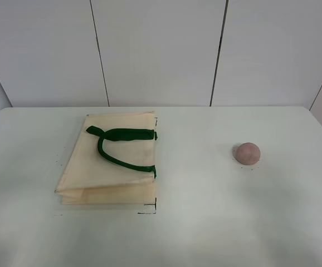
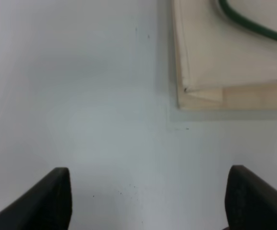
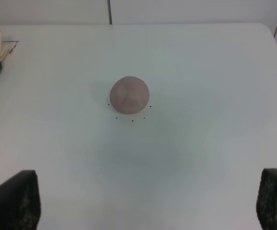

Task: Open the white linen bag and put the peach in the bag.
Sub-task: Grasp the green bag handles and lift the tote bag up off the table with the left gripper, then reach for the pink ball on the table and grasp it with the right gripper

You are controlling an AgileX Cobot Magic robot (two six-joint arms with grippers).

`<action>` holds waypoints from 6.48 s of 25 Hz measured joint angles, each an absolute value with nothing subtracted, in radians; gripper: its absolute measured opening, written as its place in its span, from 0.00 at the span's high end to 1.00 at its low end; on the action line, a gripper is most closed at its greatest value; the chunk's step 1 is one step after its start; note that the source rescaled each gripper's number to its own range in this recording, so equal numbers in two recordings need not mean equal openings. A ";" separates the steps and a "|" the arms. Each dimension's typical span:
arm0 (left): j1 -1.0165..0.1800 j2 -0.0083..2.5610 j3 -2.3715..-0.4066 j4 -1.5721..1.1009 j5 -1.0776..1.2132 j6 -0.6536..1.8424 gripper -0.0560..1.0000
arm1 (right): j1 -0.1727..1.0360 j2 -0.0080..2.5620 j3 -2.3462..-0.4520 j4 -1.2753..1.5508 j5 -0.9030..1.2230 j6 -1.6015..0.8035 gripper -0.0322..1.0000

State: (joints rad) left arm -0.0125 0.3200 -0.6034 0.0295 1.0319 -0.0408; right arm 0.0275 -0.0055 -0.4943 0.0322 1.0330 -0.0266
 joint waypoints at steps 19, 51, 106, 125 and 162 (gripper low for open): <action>-0.012 1.691 -1.439 0.026 0.967 -0.041 0.00 | 0.028 -0.006 -0.494 0.032 1.033 -0.027 0.00; -0.260 2.260 -1.698 -0.009 0.832 -0.252 0.00 | 0.028 -0.006 -0.494 0.032 1.033 -0.027 0.00; -0.262 2.014 -2.176 -0.054 1.192 -0.181 0.95 | 0.028 -0.006 -0.494 0.032 1.033 -0.027 0.00; -0.262 1.947 -2.173 -0.118 1.193 -0.167 0.95 | 0.028 1.214 -0.943 0.085 0.786 -0.106 0.00; -0.262 1.947 -2.173 -0.132 1.193 -0.163 0.95 | 0.055 2.131 -1.379 0.139 0.673 -0.158 0.96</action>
